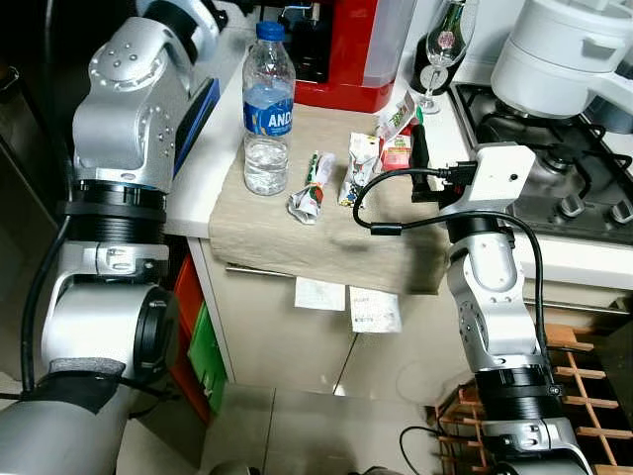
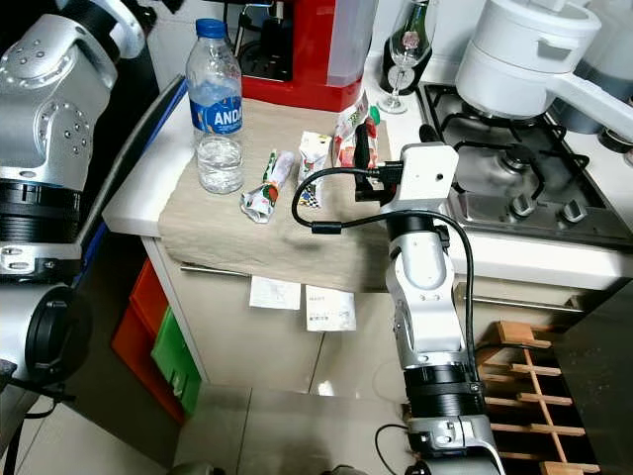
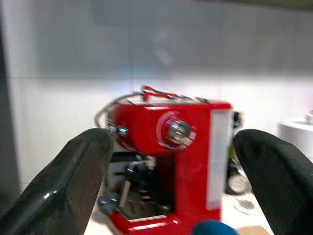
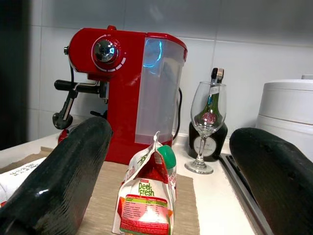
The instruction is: Restocking fridge
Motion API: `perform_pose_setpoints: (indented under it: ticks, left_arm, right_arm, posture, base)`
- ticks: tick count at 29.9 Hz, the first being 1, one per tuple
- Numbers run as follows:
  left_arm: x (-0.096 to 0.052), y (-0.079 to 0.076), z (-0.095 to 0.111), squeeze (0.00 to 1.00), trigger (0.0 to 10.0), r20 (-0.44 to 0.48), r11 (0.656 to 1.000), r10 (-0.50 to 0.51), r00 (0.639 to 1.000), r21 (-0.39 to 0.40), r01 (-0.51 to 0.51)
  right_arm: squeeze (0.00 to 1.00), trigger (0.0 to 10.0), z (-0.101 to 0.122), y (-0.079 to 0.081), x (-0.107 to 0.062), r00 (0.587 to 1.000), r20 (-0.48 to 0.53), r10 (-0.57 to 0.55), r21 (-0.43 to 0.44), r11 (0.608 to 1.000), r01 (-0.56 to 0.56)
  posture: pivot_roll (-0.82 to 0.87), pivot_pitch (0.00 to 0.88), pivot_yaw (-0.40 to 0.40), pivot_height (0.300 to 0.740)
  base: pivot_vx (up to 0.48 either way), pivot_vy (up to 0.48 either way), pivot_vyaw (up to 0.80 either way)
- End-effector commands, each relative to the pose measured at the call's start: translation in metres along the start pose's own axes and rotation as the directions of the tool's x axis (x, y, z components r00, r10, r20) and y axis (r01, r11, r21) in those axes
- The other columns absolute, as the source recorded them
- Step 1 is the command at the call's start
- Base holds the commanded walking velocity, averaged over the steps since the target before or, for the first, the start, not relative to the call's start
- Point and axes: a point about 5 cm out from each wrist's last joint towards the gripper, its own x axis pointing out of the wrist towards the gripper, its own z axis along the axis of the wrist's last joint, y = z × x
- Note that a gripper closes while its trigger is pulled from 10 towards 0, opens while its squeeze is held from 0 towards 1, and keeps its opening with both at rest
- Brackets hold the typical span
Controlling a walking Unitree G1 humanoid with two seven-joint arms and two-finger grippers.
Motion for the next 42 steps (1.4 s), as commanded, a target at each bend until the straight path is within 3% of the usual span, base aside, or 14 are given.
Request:
perform_pose_setpoints:
  ticks: [1, 3, 13, 28, 36, 37, 38, 42]
  left_arm:
    - [0.002, -0.009, 0.005, 0.00, 10.0, -0.002, 0.999, -0.051, 0.999, 0.000, 0.051]
    - [0.003, -0.014, -0.003, 0.00, 10.0, -0.054, 0.997, -0.075, 0.996, 0.009, 0.076]
    - [0.003, -0.017, -0.008, 0.00, 10.0, -0.118, 0.995, -0.090, 0.989, 0.025, 0.094]
    - [-0.011, -0.016, -0.024, 0.00, 10.0, -0.237, 0.991, -0.105, 0.966, 0.052, 0.121]
    - [-0.019, -0.023, -0.040, 0.00, 10.0, -0.308, 0.988, -0.126, 0.943, 0.042, 0.146]
    - [-0.019, -0.022, -0.040, 0.00, 6.5, -0.308, 0.989, -0.122, 0.943, 0.039, 0.140]
    - [-0.019, -0.019, -0.041, 0.00, 0.0, -0.298, 0.994, -0.096, 0.950, 0.029, 0.110]
    - [-0.019, -0.017, -0.041, 0.00, 0.0, -0.281, 0.997, -0.067, 0.957, 0.020, 0.076]
  right_arm:
    - [0.00, 10.0, 0.002, -0.005, 0.001, 1.000, 0.015, -0.016, 0.000, 1.000, 0.016]
    - [0.00, 10.0, 0.001, -0.005, 0.001, 1.000, 0.018, -0.022, -0.001, 1.000, 0.022]
    - [0.00, 10.0, 0.001, -0.006, 0.000, 0.999, 0.021, -0.032, -0.001, 0.999, 0.032]
    - [0.00, 10.0, -0.004, -0.003, -0.002, 1.000, 0.008, -0.026, 0.005, 1.000, 0.026]
    - [0.00, 10.0, -0.005, -0.003, -0.003, 1.000, 0.001, -0.025, 0.005, 1.000, 0.025]
    - [0.00, 10.0, -0.005, -0.003, -0.003, 1.000, 0.000, -0.025, 0.005, 1.000, 0.025]
    - [0.00, 10.0, -0.005, -0.003, -0.003, 1.000, 0.000, -0.025, 0.005, 1.000, 0.025]
    - [0.00, 10.0, -0.005, -0.003, -0.002, 1.000, 0.001, -0.024, 0.006, 1.000, 0.024]
  posture:
    - [-0.02, 0.000, -0.042, 0.740]
    - [-0.03, 0.000, -0.033, 0.740]
    - [-0.03, 0.000, -0.024, 0.740]
    - [-0.02, 0.000, -0.026, 0.740]
    - [-0.02, 0.000, -0.029, 0.740]
    - [-0.02, 0.000, -0.029, 0.740]
    - [-0.02, 0.000, -0.032, 0.740]
    - [-0.02, 0.000, -0.032, 0.740]
  base:
    - [0.000, 0.000, 0.00]
    - [0.000, 0.000, 0.00]
    - [0.000, 0.000, 0.00]
    - [0.000, 0.000, 0.00]
    - [0.000, 0.000, 0.00]
    - [0.000, 0.000, 0.00]
    - [0.000, 0.000, 0.00]
    - [0.000, 0.000, 0.00]
